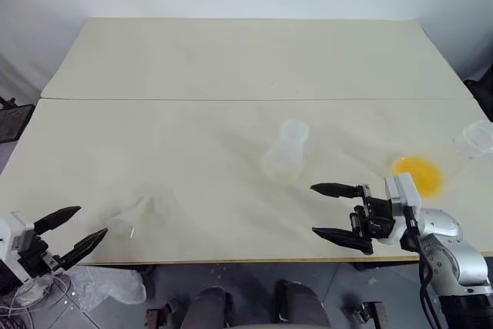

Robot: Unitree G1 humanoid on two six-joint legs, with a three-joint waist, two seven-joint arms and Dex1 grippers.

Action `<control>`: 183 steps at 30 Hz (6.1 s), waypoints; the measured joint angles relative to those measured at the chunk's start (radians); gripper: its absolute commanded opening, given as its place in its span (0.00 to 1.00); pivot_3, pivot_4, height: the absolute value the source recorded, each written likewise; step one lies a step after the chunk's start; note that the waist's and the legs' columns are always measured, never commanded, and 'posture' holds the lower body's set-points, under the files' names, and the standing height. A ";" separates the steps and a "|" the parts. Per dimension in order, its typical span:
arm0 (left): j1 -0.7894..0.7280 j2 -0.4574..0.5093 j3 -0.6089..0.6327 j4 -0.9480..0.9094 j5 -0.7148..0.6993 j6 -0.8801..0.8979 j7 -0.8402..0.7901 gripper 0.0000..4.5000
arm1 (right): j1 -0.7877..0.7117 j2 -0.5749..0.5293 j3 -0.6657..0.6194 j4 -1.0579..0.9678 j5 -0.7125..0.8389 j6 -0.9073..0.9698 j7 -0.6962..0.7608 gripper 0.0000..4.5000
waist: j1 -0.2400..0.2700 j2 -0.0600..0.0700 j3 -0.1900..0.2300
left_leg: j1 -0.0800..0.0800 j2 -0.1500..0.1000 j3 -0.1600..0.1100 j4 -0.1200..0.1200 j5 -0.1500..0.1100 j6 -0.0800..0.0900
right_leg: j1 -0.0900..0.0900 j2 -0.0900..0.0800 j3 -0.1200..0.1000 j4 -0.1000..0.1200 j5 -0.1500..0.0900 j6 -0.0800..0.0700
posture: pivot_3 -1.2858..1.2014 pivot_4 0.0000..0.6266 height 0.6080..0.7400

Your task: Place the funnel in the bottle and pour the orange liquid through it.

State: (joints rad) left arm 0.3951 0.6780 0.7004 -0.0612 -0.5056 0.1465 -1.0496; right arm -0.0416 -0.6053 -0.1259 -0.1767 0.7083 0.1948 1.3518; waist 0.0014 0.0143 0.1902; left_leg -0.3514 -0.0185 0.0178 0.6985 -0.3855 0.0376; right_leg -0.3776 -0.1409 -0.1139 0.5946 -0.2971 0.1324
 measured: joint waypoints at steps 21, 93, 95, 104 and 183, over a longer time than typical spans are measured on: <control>-0.143 0.023 -0.164 0.028 0.030 0.082 0.093 0.12 | 0.005 0.009 0.000 0.000 -0.019 -0.022 -0.036 1.00 | 0.001 0.000 0.000 | 0.000 0.000 -0.001 0.001 0.000 0.000 | 0.000 0.001 0.000 0.002 0.000 0.000 | 0.52 0.24 1.00; -1.768 -0.060 -1.073 0.513 0.059 0.866 -0.326 0.01 | 0.171 0.018 -0.157 -0.229 -0.019 -0.060 -0.335 1.00 | 0.025 -0.001 0.001 | -0.002 -0.003 -0.001 0.004 0.005 0.001 | -0.001 0.011 -0.003 0.007 0.001 0.002 | 0.52 0.24 1.00; -1.792 -0.087 -1.099 0.569 0.093 0.853 -0.342 0.01 | 0.174 0.018 -0.157 -0.230 -0.020 -0.063 -0.337 1.00 | 0.026 -0.001 0.001 | -0.002 -0.003 -0.001 0.004 0.006 0.001 | -0.001 0.011 -0.003 0.007 0.001 0.002 | 0.52 0.24 1.00; -1.876 -0.162 -1.132 0.679 0.187 0.780 -0.437 0.01 | 0.188 0.027 -0.157 -0.230 -0.030 -0.077 -0.351 1.00 | 0.024 -0.002 0.002 | -0.004 -0.003 0.001 0.004 0.006 0.001 | -0.006 0.010 -0.002 0.009 0.001 0.003 | 0.52 0.24 1.00; -2.202 -0.470 -1.385 1.258 0.341 0.395 -0.452 0.01 | 0.331 0.100 -0.135 -0.262 -0.115 -0.193 -0.396 1.00 | 0.027 -0.003 0.002 | -0.019 -0.004 0.003 0.017 0.006 0.005 | -0.018 0.009 -0.001 0.018 0.003 0.005 | 0.52 0.24 1.00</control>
State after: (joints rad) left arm -1.8068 0.2084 -0.6844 1.1967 -0.1650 0.5417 -1.5021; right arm 0.2890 -0.5052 -0.2610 -0.4389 0.5936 0.0022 0.9557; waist 0.0281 0.0116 0.1924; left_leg -0.3707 -0.0228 0.0212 0.7156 -0.3793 0.0421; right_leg -0.3954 -0.1319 -0.1145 0.6126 -0.2946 0.1377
